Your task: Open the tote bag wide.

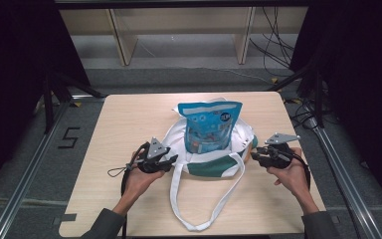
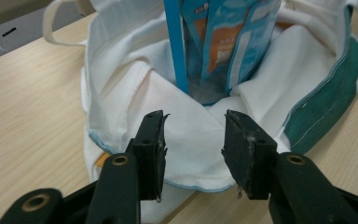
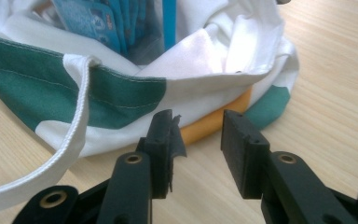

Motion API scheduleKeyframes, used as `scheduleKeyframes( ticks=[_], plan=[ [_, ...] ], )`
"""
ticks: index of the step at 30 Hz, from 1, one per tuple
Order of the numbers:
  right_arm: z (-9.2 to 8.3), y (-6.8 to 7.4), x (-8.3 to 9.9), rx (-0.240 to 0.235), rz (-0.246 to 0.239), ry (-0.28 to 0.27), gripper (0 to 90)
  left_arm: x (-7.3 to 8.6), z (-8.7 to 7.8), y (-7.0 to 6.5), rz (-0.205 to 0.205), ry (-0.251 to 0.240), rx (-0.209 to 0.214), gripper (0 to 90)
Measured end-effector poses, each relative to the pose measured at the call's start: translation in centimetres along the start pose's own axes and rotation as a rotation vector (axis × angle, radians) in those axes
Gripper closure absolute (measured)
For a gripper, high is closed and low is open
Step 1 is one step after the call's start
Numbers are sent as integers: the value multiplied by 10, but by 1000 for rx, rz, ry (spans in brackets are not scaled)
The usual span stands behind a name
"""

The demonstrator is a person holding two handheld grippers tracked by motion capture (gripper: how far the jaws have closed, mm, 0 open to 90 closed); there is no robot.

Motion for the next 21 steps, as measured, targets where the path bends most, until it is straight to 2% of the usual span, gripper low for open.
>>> scheduleKeyframes(
  ticks=[1,2,3,4,5,6,8,9,10,11,12,13,14,15,16,17,18,19,20,21],
  plan=[
    [-2,-4,-1,1,-32,-11,647,-1,-2,-2,-39,-25,8,567],
    [-3,-2,1,2,-6,-15,647,-1,-3,-1,-26,-28,10,559],
    [-5,-6,0,2,-34,-20,646,-1,-6,-1,-26,-16,9,555],
    [-6,-4,0,4,-11,-15,644,-2,-7,0,-15,-16,7,546],
    [-6,-5,1,7,-22,-27,642,-1,-8,-1,-36,-17,8,537],
    [-7,-3,2,0,4,-18,638,-1,-9,-2,-46,-28,10,527],
    [-8,-3,2,0,7,-22,628,0,-11,-1,-31,-15,12,516],
    [-10,-2,2,-5,20,-7,624,0,-11,-2,-46,-24,3,504],
    [-11,-1,3,-8,25,-12,615,1,-13,0,-12,-9,5,490],
    [-10,-2,3,-5,-6,-25,606,2,-13,-1,-28,-10,2,472],
    [-10,-2,3,-2,-9,-22,595,2,-13,-3,-47,-15,6,459],
    [-10,-1,4,-1,-11,-18,582,3,-15,0,-18,-4,16,451],
    [-10,0,4,-3,-8,-29,568,5,-15,-4,-84,-17,35,442],
    [-10,0,4,1,-26,-31,553,5,-16,-4,-103,-23,59,422],
    [-10,0,3,1,-40,-26,545,6,-17,-1,-77,-17,72,410],
    [-11,1,4,-1,-33,-26,536,7,-18,-3,-99,-26,87,396],
    [-12,3,4,-4,-17,-21,526,8,-19,-5,-110,-22,82,375],
    [-12,6,5,-5,10,-15,514,9,-19,-6,-76,-18,83,375],
    [-12,4,5,-6,-16,-26,502,11,-20,-6,-18,9,69,363],
    [-12,2,5,-10,-43,-25,494,13,-20,-8,-12,22,75,349]
  ],
)
Point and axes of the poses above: each handheld gripper's, and its own axes: z roughly forward along the jaws, x roughly out of its underside, y roughly to its left, the point moved 1 cm from there along z, roughly forward along the jaws, and after that the axes turned 10 degrees about z, right-handed, at the moved point
